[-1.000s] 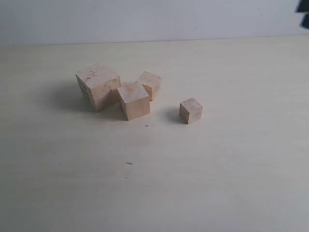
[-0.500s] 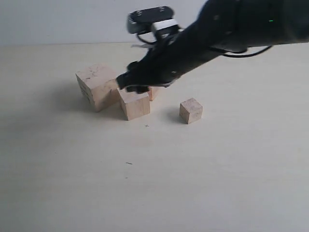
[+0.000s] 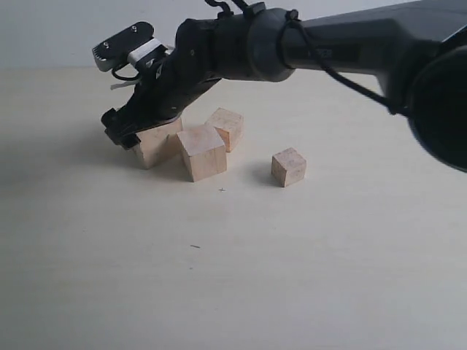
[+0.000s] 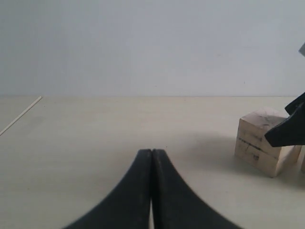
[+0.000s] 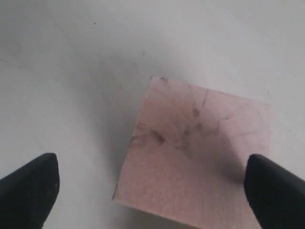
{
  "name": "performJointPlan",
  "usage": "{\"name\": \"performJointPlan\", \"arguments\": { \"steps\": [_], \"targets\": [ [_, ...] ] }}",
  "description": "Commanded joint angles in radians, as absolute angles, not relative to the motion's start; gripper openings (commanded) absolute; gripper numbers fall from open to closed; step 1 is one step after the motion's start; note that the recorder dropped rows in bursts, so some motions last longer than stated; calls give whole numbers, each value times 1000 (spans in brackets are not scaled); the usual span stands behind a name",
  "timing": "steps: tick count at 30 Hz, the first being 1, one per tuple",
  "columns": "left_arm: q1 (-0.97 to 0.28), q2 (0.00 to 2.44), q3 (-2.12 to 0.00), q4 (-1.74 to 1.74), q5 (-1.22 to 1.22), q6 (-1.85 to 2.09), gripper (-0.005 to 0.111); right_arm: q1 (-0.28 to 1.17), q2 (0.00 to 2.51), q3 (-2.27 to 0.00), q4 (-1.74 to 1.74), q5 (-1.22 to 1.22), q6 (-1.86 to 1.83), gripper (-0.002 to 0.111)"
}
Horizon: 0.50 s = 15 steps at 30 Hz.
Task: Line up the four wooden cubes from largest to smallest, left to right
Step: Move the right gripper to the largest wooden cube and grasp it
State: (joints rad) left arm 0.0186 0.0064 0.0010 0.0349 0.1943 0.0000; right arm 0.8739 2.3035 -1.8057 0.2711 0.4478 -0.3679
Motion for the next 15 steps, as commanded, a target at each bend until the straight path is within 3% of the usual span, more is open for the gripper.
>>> {"name": "performJointPlan", "arguments": {
  "steps": [1,15],
  "targets": [
    [22,0,0,38,192,0,0,853,2401,-1910,182,474,-288,105],
    [22,0,0,38,192,0,0,836,2427,-2046,39,593,-224,105]
  ]
}}
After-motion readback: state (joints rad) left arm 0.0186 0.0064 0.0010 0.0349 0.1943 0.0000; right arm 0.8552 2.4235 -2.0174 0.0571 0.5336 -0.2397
